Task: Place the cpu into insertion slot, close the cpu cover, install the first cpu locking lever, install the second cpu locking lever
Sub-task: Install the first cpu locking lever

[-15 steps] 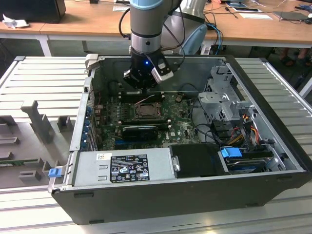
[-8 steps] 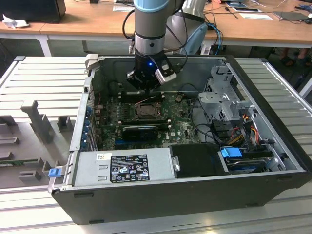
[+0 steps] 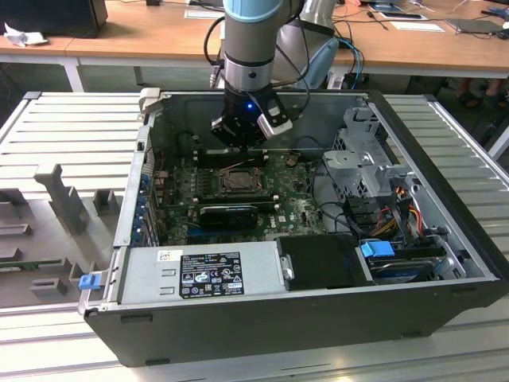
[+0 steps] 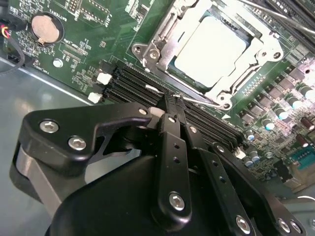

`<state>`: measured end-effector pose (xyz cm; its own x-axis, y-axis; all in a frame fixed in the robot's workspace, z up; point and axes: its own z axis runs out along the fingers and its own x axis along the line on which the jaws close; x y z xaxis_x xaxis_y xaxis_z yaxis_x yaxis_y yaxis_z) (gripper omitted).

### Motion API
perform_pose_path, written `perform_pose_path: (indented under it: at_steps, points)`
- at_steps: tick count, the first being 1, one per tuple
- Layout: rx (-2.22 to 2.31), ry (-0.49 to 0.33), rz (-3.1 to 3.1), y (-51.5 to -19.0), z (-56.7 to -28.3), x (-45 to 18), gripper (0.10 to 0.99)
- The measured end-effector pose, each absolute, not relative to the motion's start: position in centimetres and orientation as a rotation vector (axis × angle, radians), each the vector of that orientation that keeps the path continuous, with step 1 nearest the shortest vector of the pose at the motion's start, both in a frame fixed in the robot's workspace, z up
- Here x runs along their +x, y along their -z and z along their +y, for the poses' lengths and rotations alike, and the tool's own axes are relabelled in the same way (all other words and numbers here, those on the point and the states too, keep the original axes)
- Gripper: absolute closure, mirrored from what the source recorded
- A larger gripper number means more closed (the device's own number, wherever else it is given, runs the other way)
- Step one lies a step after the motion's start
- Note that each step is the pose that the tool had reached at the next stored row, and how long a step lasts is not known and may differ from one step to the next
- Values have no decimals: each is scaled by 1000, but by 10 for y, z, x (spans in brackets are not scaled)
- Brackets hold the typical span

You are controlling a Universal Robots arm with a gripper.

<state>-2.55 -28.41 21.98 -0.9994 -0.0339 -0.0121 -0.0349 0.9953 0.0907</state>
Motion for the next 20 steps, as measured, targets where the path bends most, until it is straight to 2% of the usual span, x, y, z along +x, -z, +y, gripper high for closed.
perform_pose_path:
  at_steps: [20]
  points:
    - [-54,-138,3128,-204,-284,-18,980]
